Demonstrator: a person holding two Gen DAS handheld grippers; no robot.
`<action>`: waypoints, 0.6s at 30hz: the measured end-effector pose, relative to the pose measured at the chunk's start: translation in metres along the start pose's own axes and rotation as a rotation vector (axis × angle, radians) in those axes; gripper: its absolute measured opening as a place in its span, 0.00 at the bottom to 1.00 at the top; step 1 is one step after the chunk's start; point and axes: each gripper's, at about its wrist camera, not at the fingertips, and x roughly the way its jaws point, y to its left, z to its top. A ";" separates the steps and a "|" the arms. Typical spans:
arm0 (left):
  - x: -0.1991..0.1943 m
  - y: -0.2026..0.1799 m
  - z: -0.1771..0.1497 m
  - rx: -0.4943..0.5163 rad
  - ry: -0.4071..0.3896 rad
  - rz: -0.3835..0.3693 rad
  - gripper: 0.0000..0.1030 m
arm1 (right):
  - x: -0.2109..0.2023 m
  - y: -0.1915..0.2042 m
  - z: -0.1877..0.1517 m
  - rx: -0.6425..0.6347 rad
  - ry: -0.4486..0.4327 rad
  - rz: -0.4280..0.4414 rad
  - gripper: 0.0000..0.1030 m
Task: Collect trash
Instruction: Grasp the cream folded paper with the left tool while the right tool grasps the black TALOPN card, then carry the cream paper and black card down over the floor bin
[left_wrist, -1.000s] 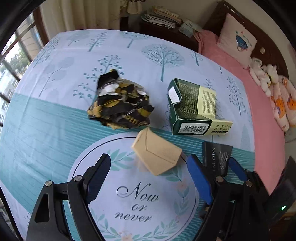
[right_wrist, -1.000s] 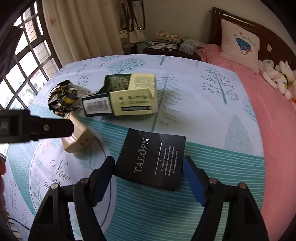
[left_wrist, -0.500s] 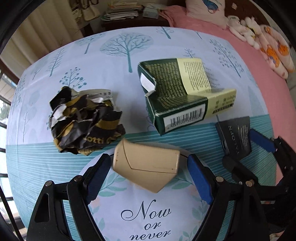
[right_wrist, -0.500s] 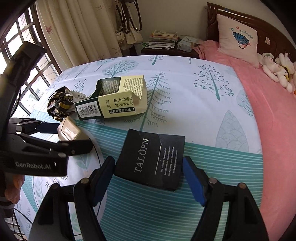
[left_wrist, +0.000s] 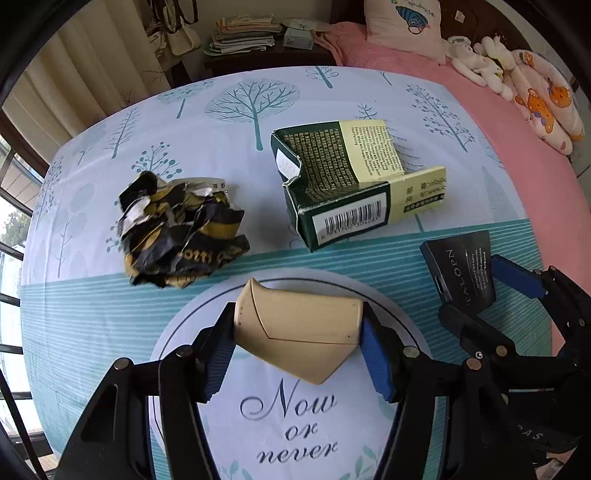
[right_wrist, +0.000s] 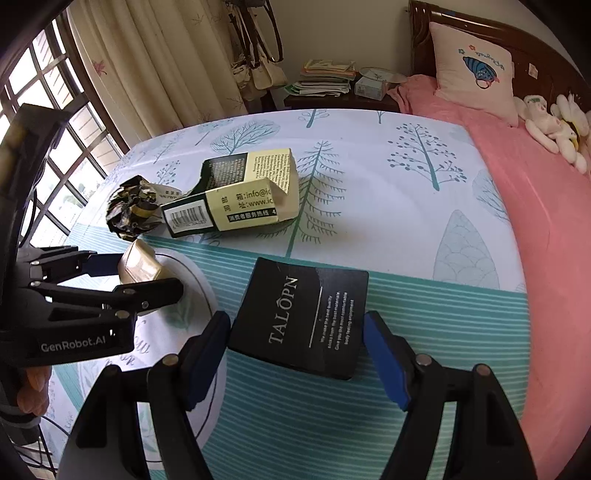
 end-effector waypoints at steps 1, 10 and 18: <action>-0.004 0.000 -0.002 -0.004 -0.004 -0.004 0.59 | -0.003 0.000 -0.001 0.007 -0.003 0.008 0.72; -0.064 0.010 -0.053 -0.033 -0.058 -0.048 0.59 | -0.043 0.014 -0.017 0.058 -0.051 0.069 0.72; -0.135 0.025 -0.121 -0.016 -0.106 -0.082 0.59 | -0.103 0.054 -0.052 0.075 -0.104 0.057 0.72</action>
